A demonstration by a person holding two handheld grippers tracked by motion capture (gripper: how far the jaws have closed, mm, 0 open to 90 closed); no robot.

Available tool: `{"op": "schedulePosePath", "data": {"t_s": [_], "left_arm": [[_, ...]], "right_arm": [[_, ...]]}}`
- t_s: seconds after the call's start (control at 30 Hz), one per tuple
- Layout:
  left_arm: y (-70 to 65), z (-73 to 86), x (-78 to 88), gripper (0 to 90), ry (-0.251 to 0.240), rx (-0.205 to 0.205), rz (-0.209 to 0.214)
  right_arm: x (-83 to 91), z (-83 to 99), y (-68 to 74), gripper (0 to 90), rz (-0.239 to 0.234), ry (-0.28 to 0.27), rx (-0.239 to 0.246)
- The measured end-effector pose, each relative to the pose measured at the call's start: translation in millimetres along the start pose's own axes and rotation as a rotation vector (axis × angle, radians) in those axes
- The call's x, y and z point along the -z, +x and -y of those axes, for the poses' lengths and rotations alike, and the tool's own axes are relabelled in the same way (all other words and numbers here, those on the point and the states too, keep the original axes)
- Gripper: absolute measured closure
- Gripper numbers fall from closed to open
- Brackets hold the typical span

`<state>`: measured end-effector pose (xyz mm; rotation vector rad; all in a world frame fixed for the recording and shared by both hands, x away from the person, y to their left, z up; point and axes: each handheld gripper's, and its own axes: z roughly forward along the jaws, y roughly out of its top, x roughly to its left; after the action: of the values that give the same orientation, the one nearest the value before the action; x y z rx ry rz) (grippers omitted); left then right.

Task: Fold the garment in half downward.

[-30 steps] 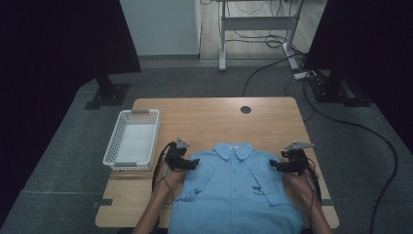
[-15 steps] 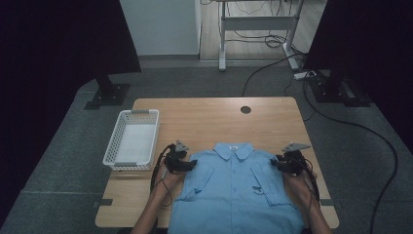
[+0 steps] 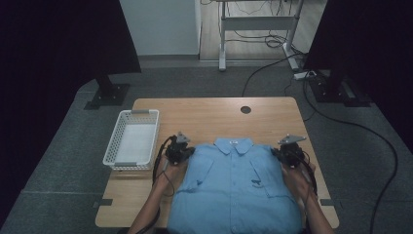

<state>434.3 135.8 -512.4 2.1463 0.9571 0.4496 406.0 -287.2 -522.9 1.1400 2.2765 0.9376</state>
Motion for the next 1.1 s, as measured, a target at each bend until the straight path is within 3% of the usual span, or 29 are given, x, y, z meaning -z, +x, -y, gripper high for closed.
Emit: {"op": "schedulePosePath", "data": {"t_s": [0.07,0.17,0.27,0.33,0.4,0.47,0.6,0.73,0.8,1.1], "left_arm": [[7.4,-22.3,6.1,89.6,-0.05,-0.005,-0.02],[14.9,-62.0,22.3,89.8,-0.111,-0.048,-0.07],[17.6,-95.2,57.9,89.8,-0.224,-0.08,-0.108],[15.4,-101.0,82.4,89.8,-0.286,-0.096,-0.122],[9.6,-88.9,98.0,89.7,-0.333,-0.106,-0.119],[2.8,-64.3,101.5,89.7,-0.356,-0.097,-0.09],[-6.7,-12.3,89.1,89.7,-0.318,-0.079,-0.06],[-13.1,21.3,78.4,89.7,-0.245,-0.072,-0.03],[-15.2,32.2,74.6,89.7,-0.212,-0.07,-0.023],[-19.1,61.8,64.3,89.3,-0.122,-0.04,0.018]], "right_arm": [[6.1,-18.9,-6.6,87.5,0.025,-0.042,-0.017],[19.3,-56.0,-12.8,87.5,0.087,-0.096,-0.019],[45.7,-93.3,-13.1,87.6,0.143,-0.169,0.007],[69.1,-106.7,-8.7,87.5,0.156,-0.237,0.023],[88.3,-104.6,-2.2,87.5,0.152,-0.298,0.035],[96.1,-88.4,5.1,87.5,0.113,-0.332,0.029],[86.7,-39.2,19.4,87.5,0.03,-0.327,-0.012],[72.2,3.0,29.7,87.5,-0.066,-0.278,-0.075],[66.6,17.1,35.8,87.5,-0.078,-0.242,-0.077],[48.0,49.6,51.7,87.4,-0.137,-0.092,-0.069]]}}
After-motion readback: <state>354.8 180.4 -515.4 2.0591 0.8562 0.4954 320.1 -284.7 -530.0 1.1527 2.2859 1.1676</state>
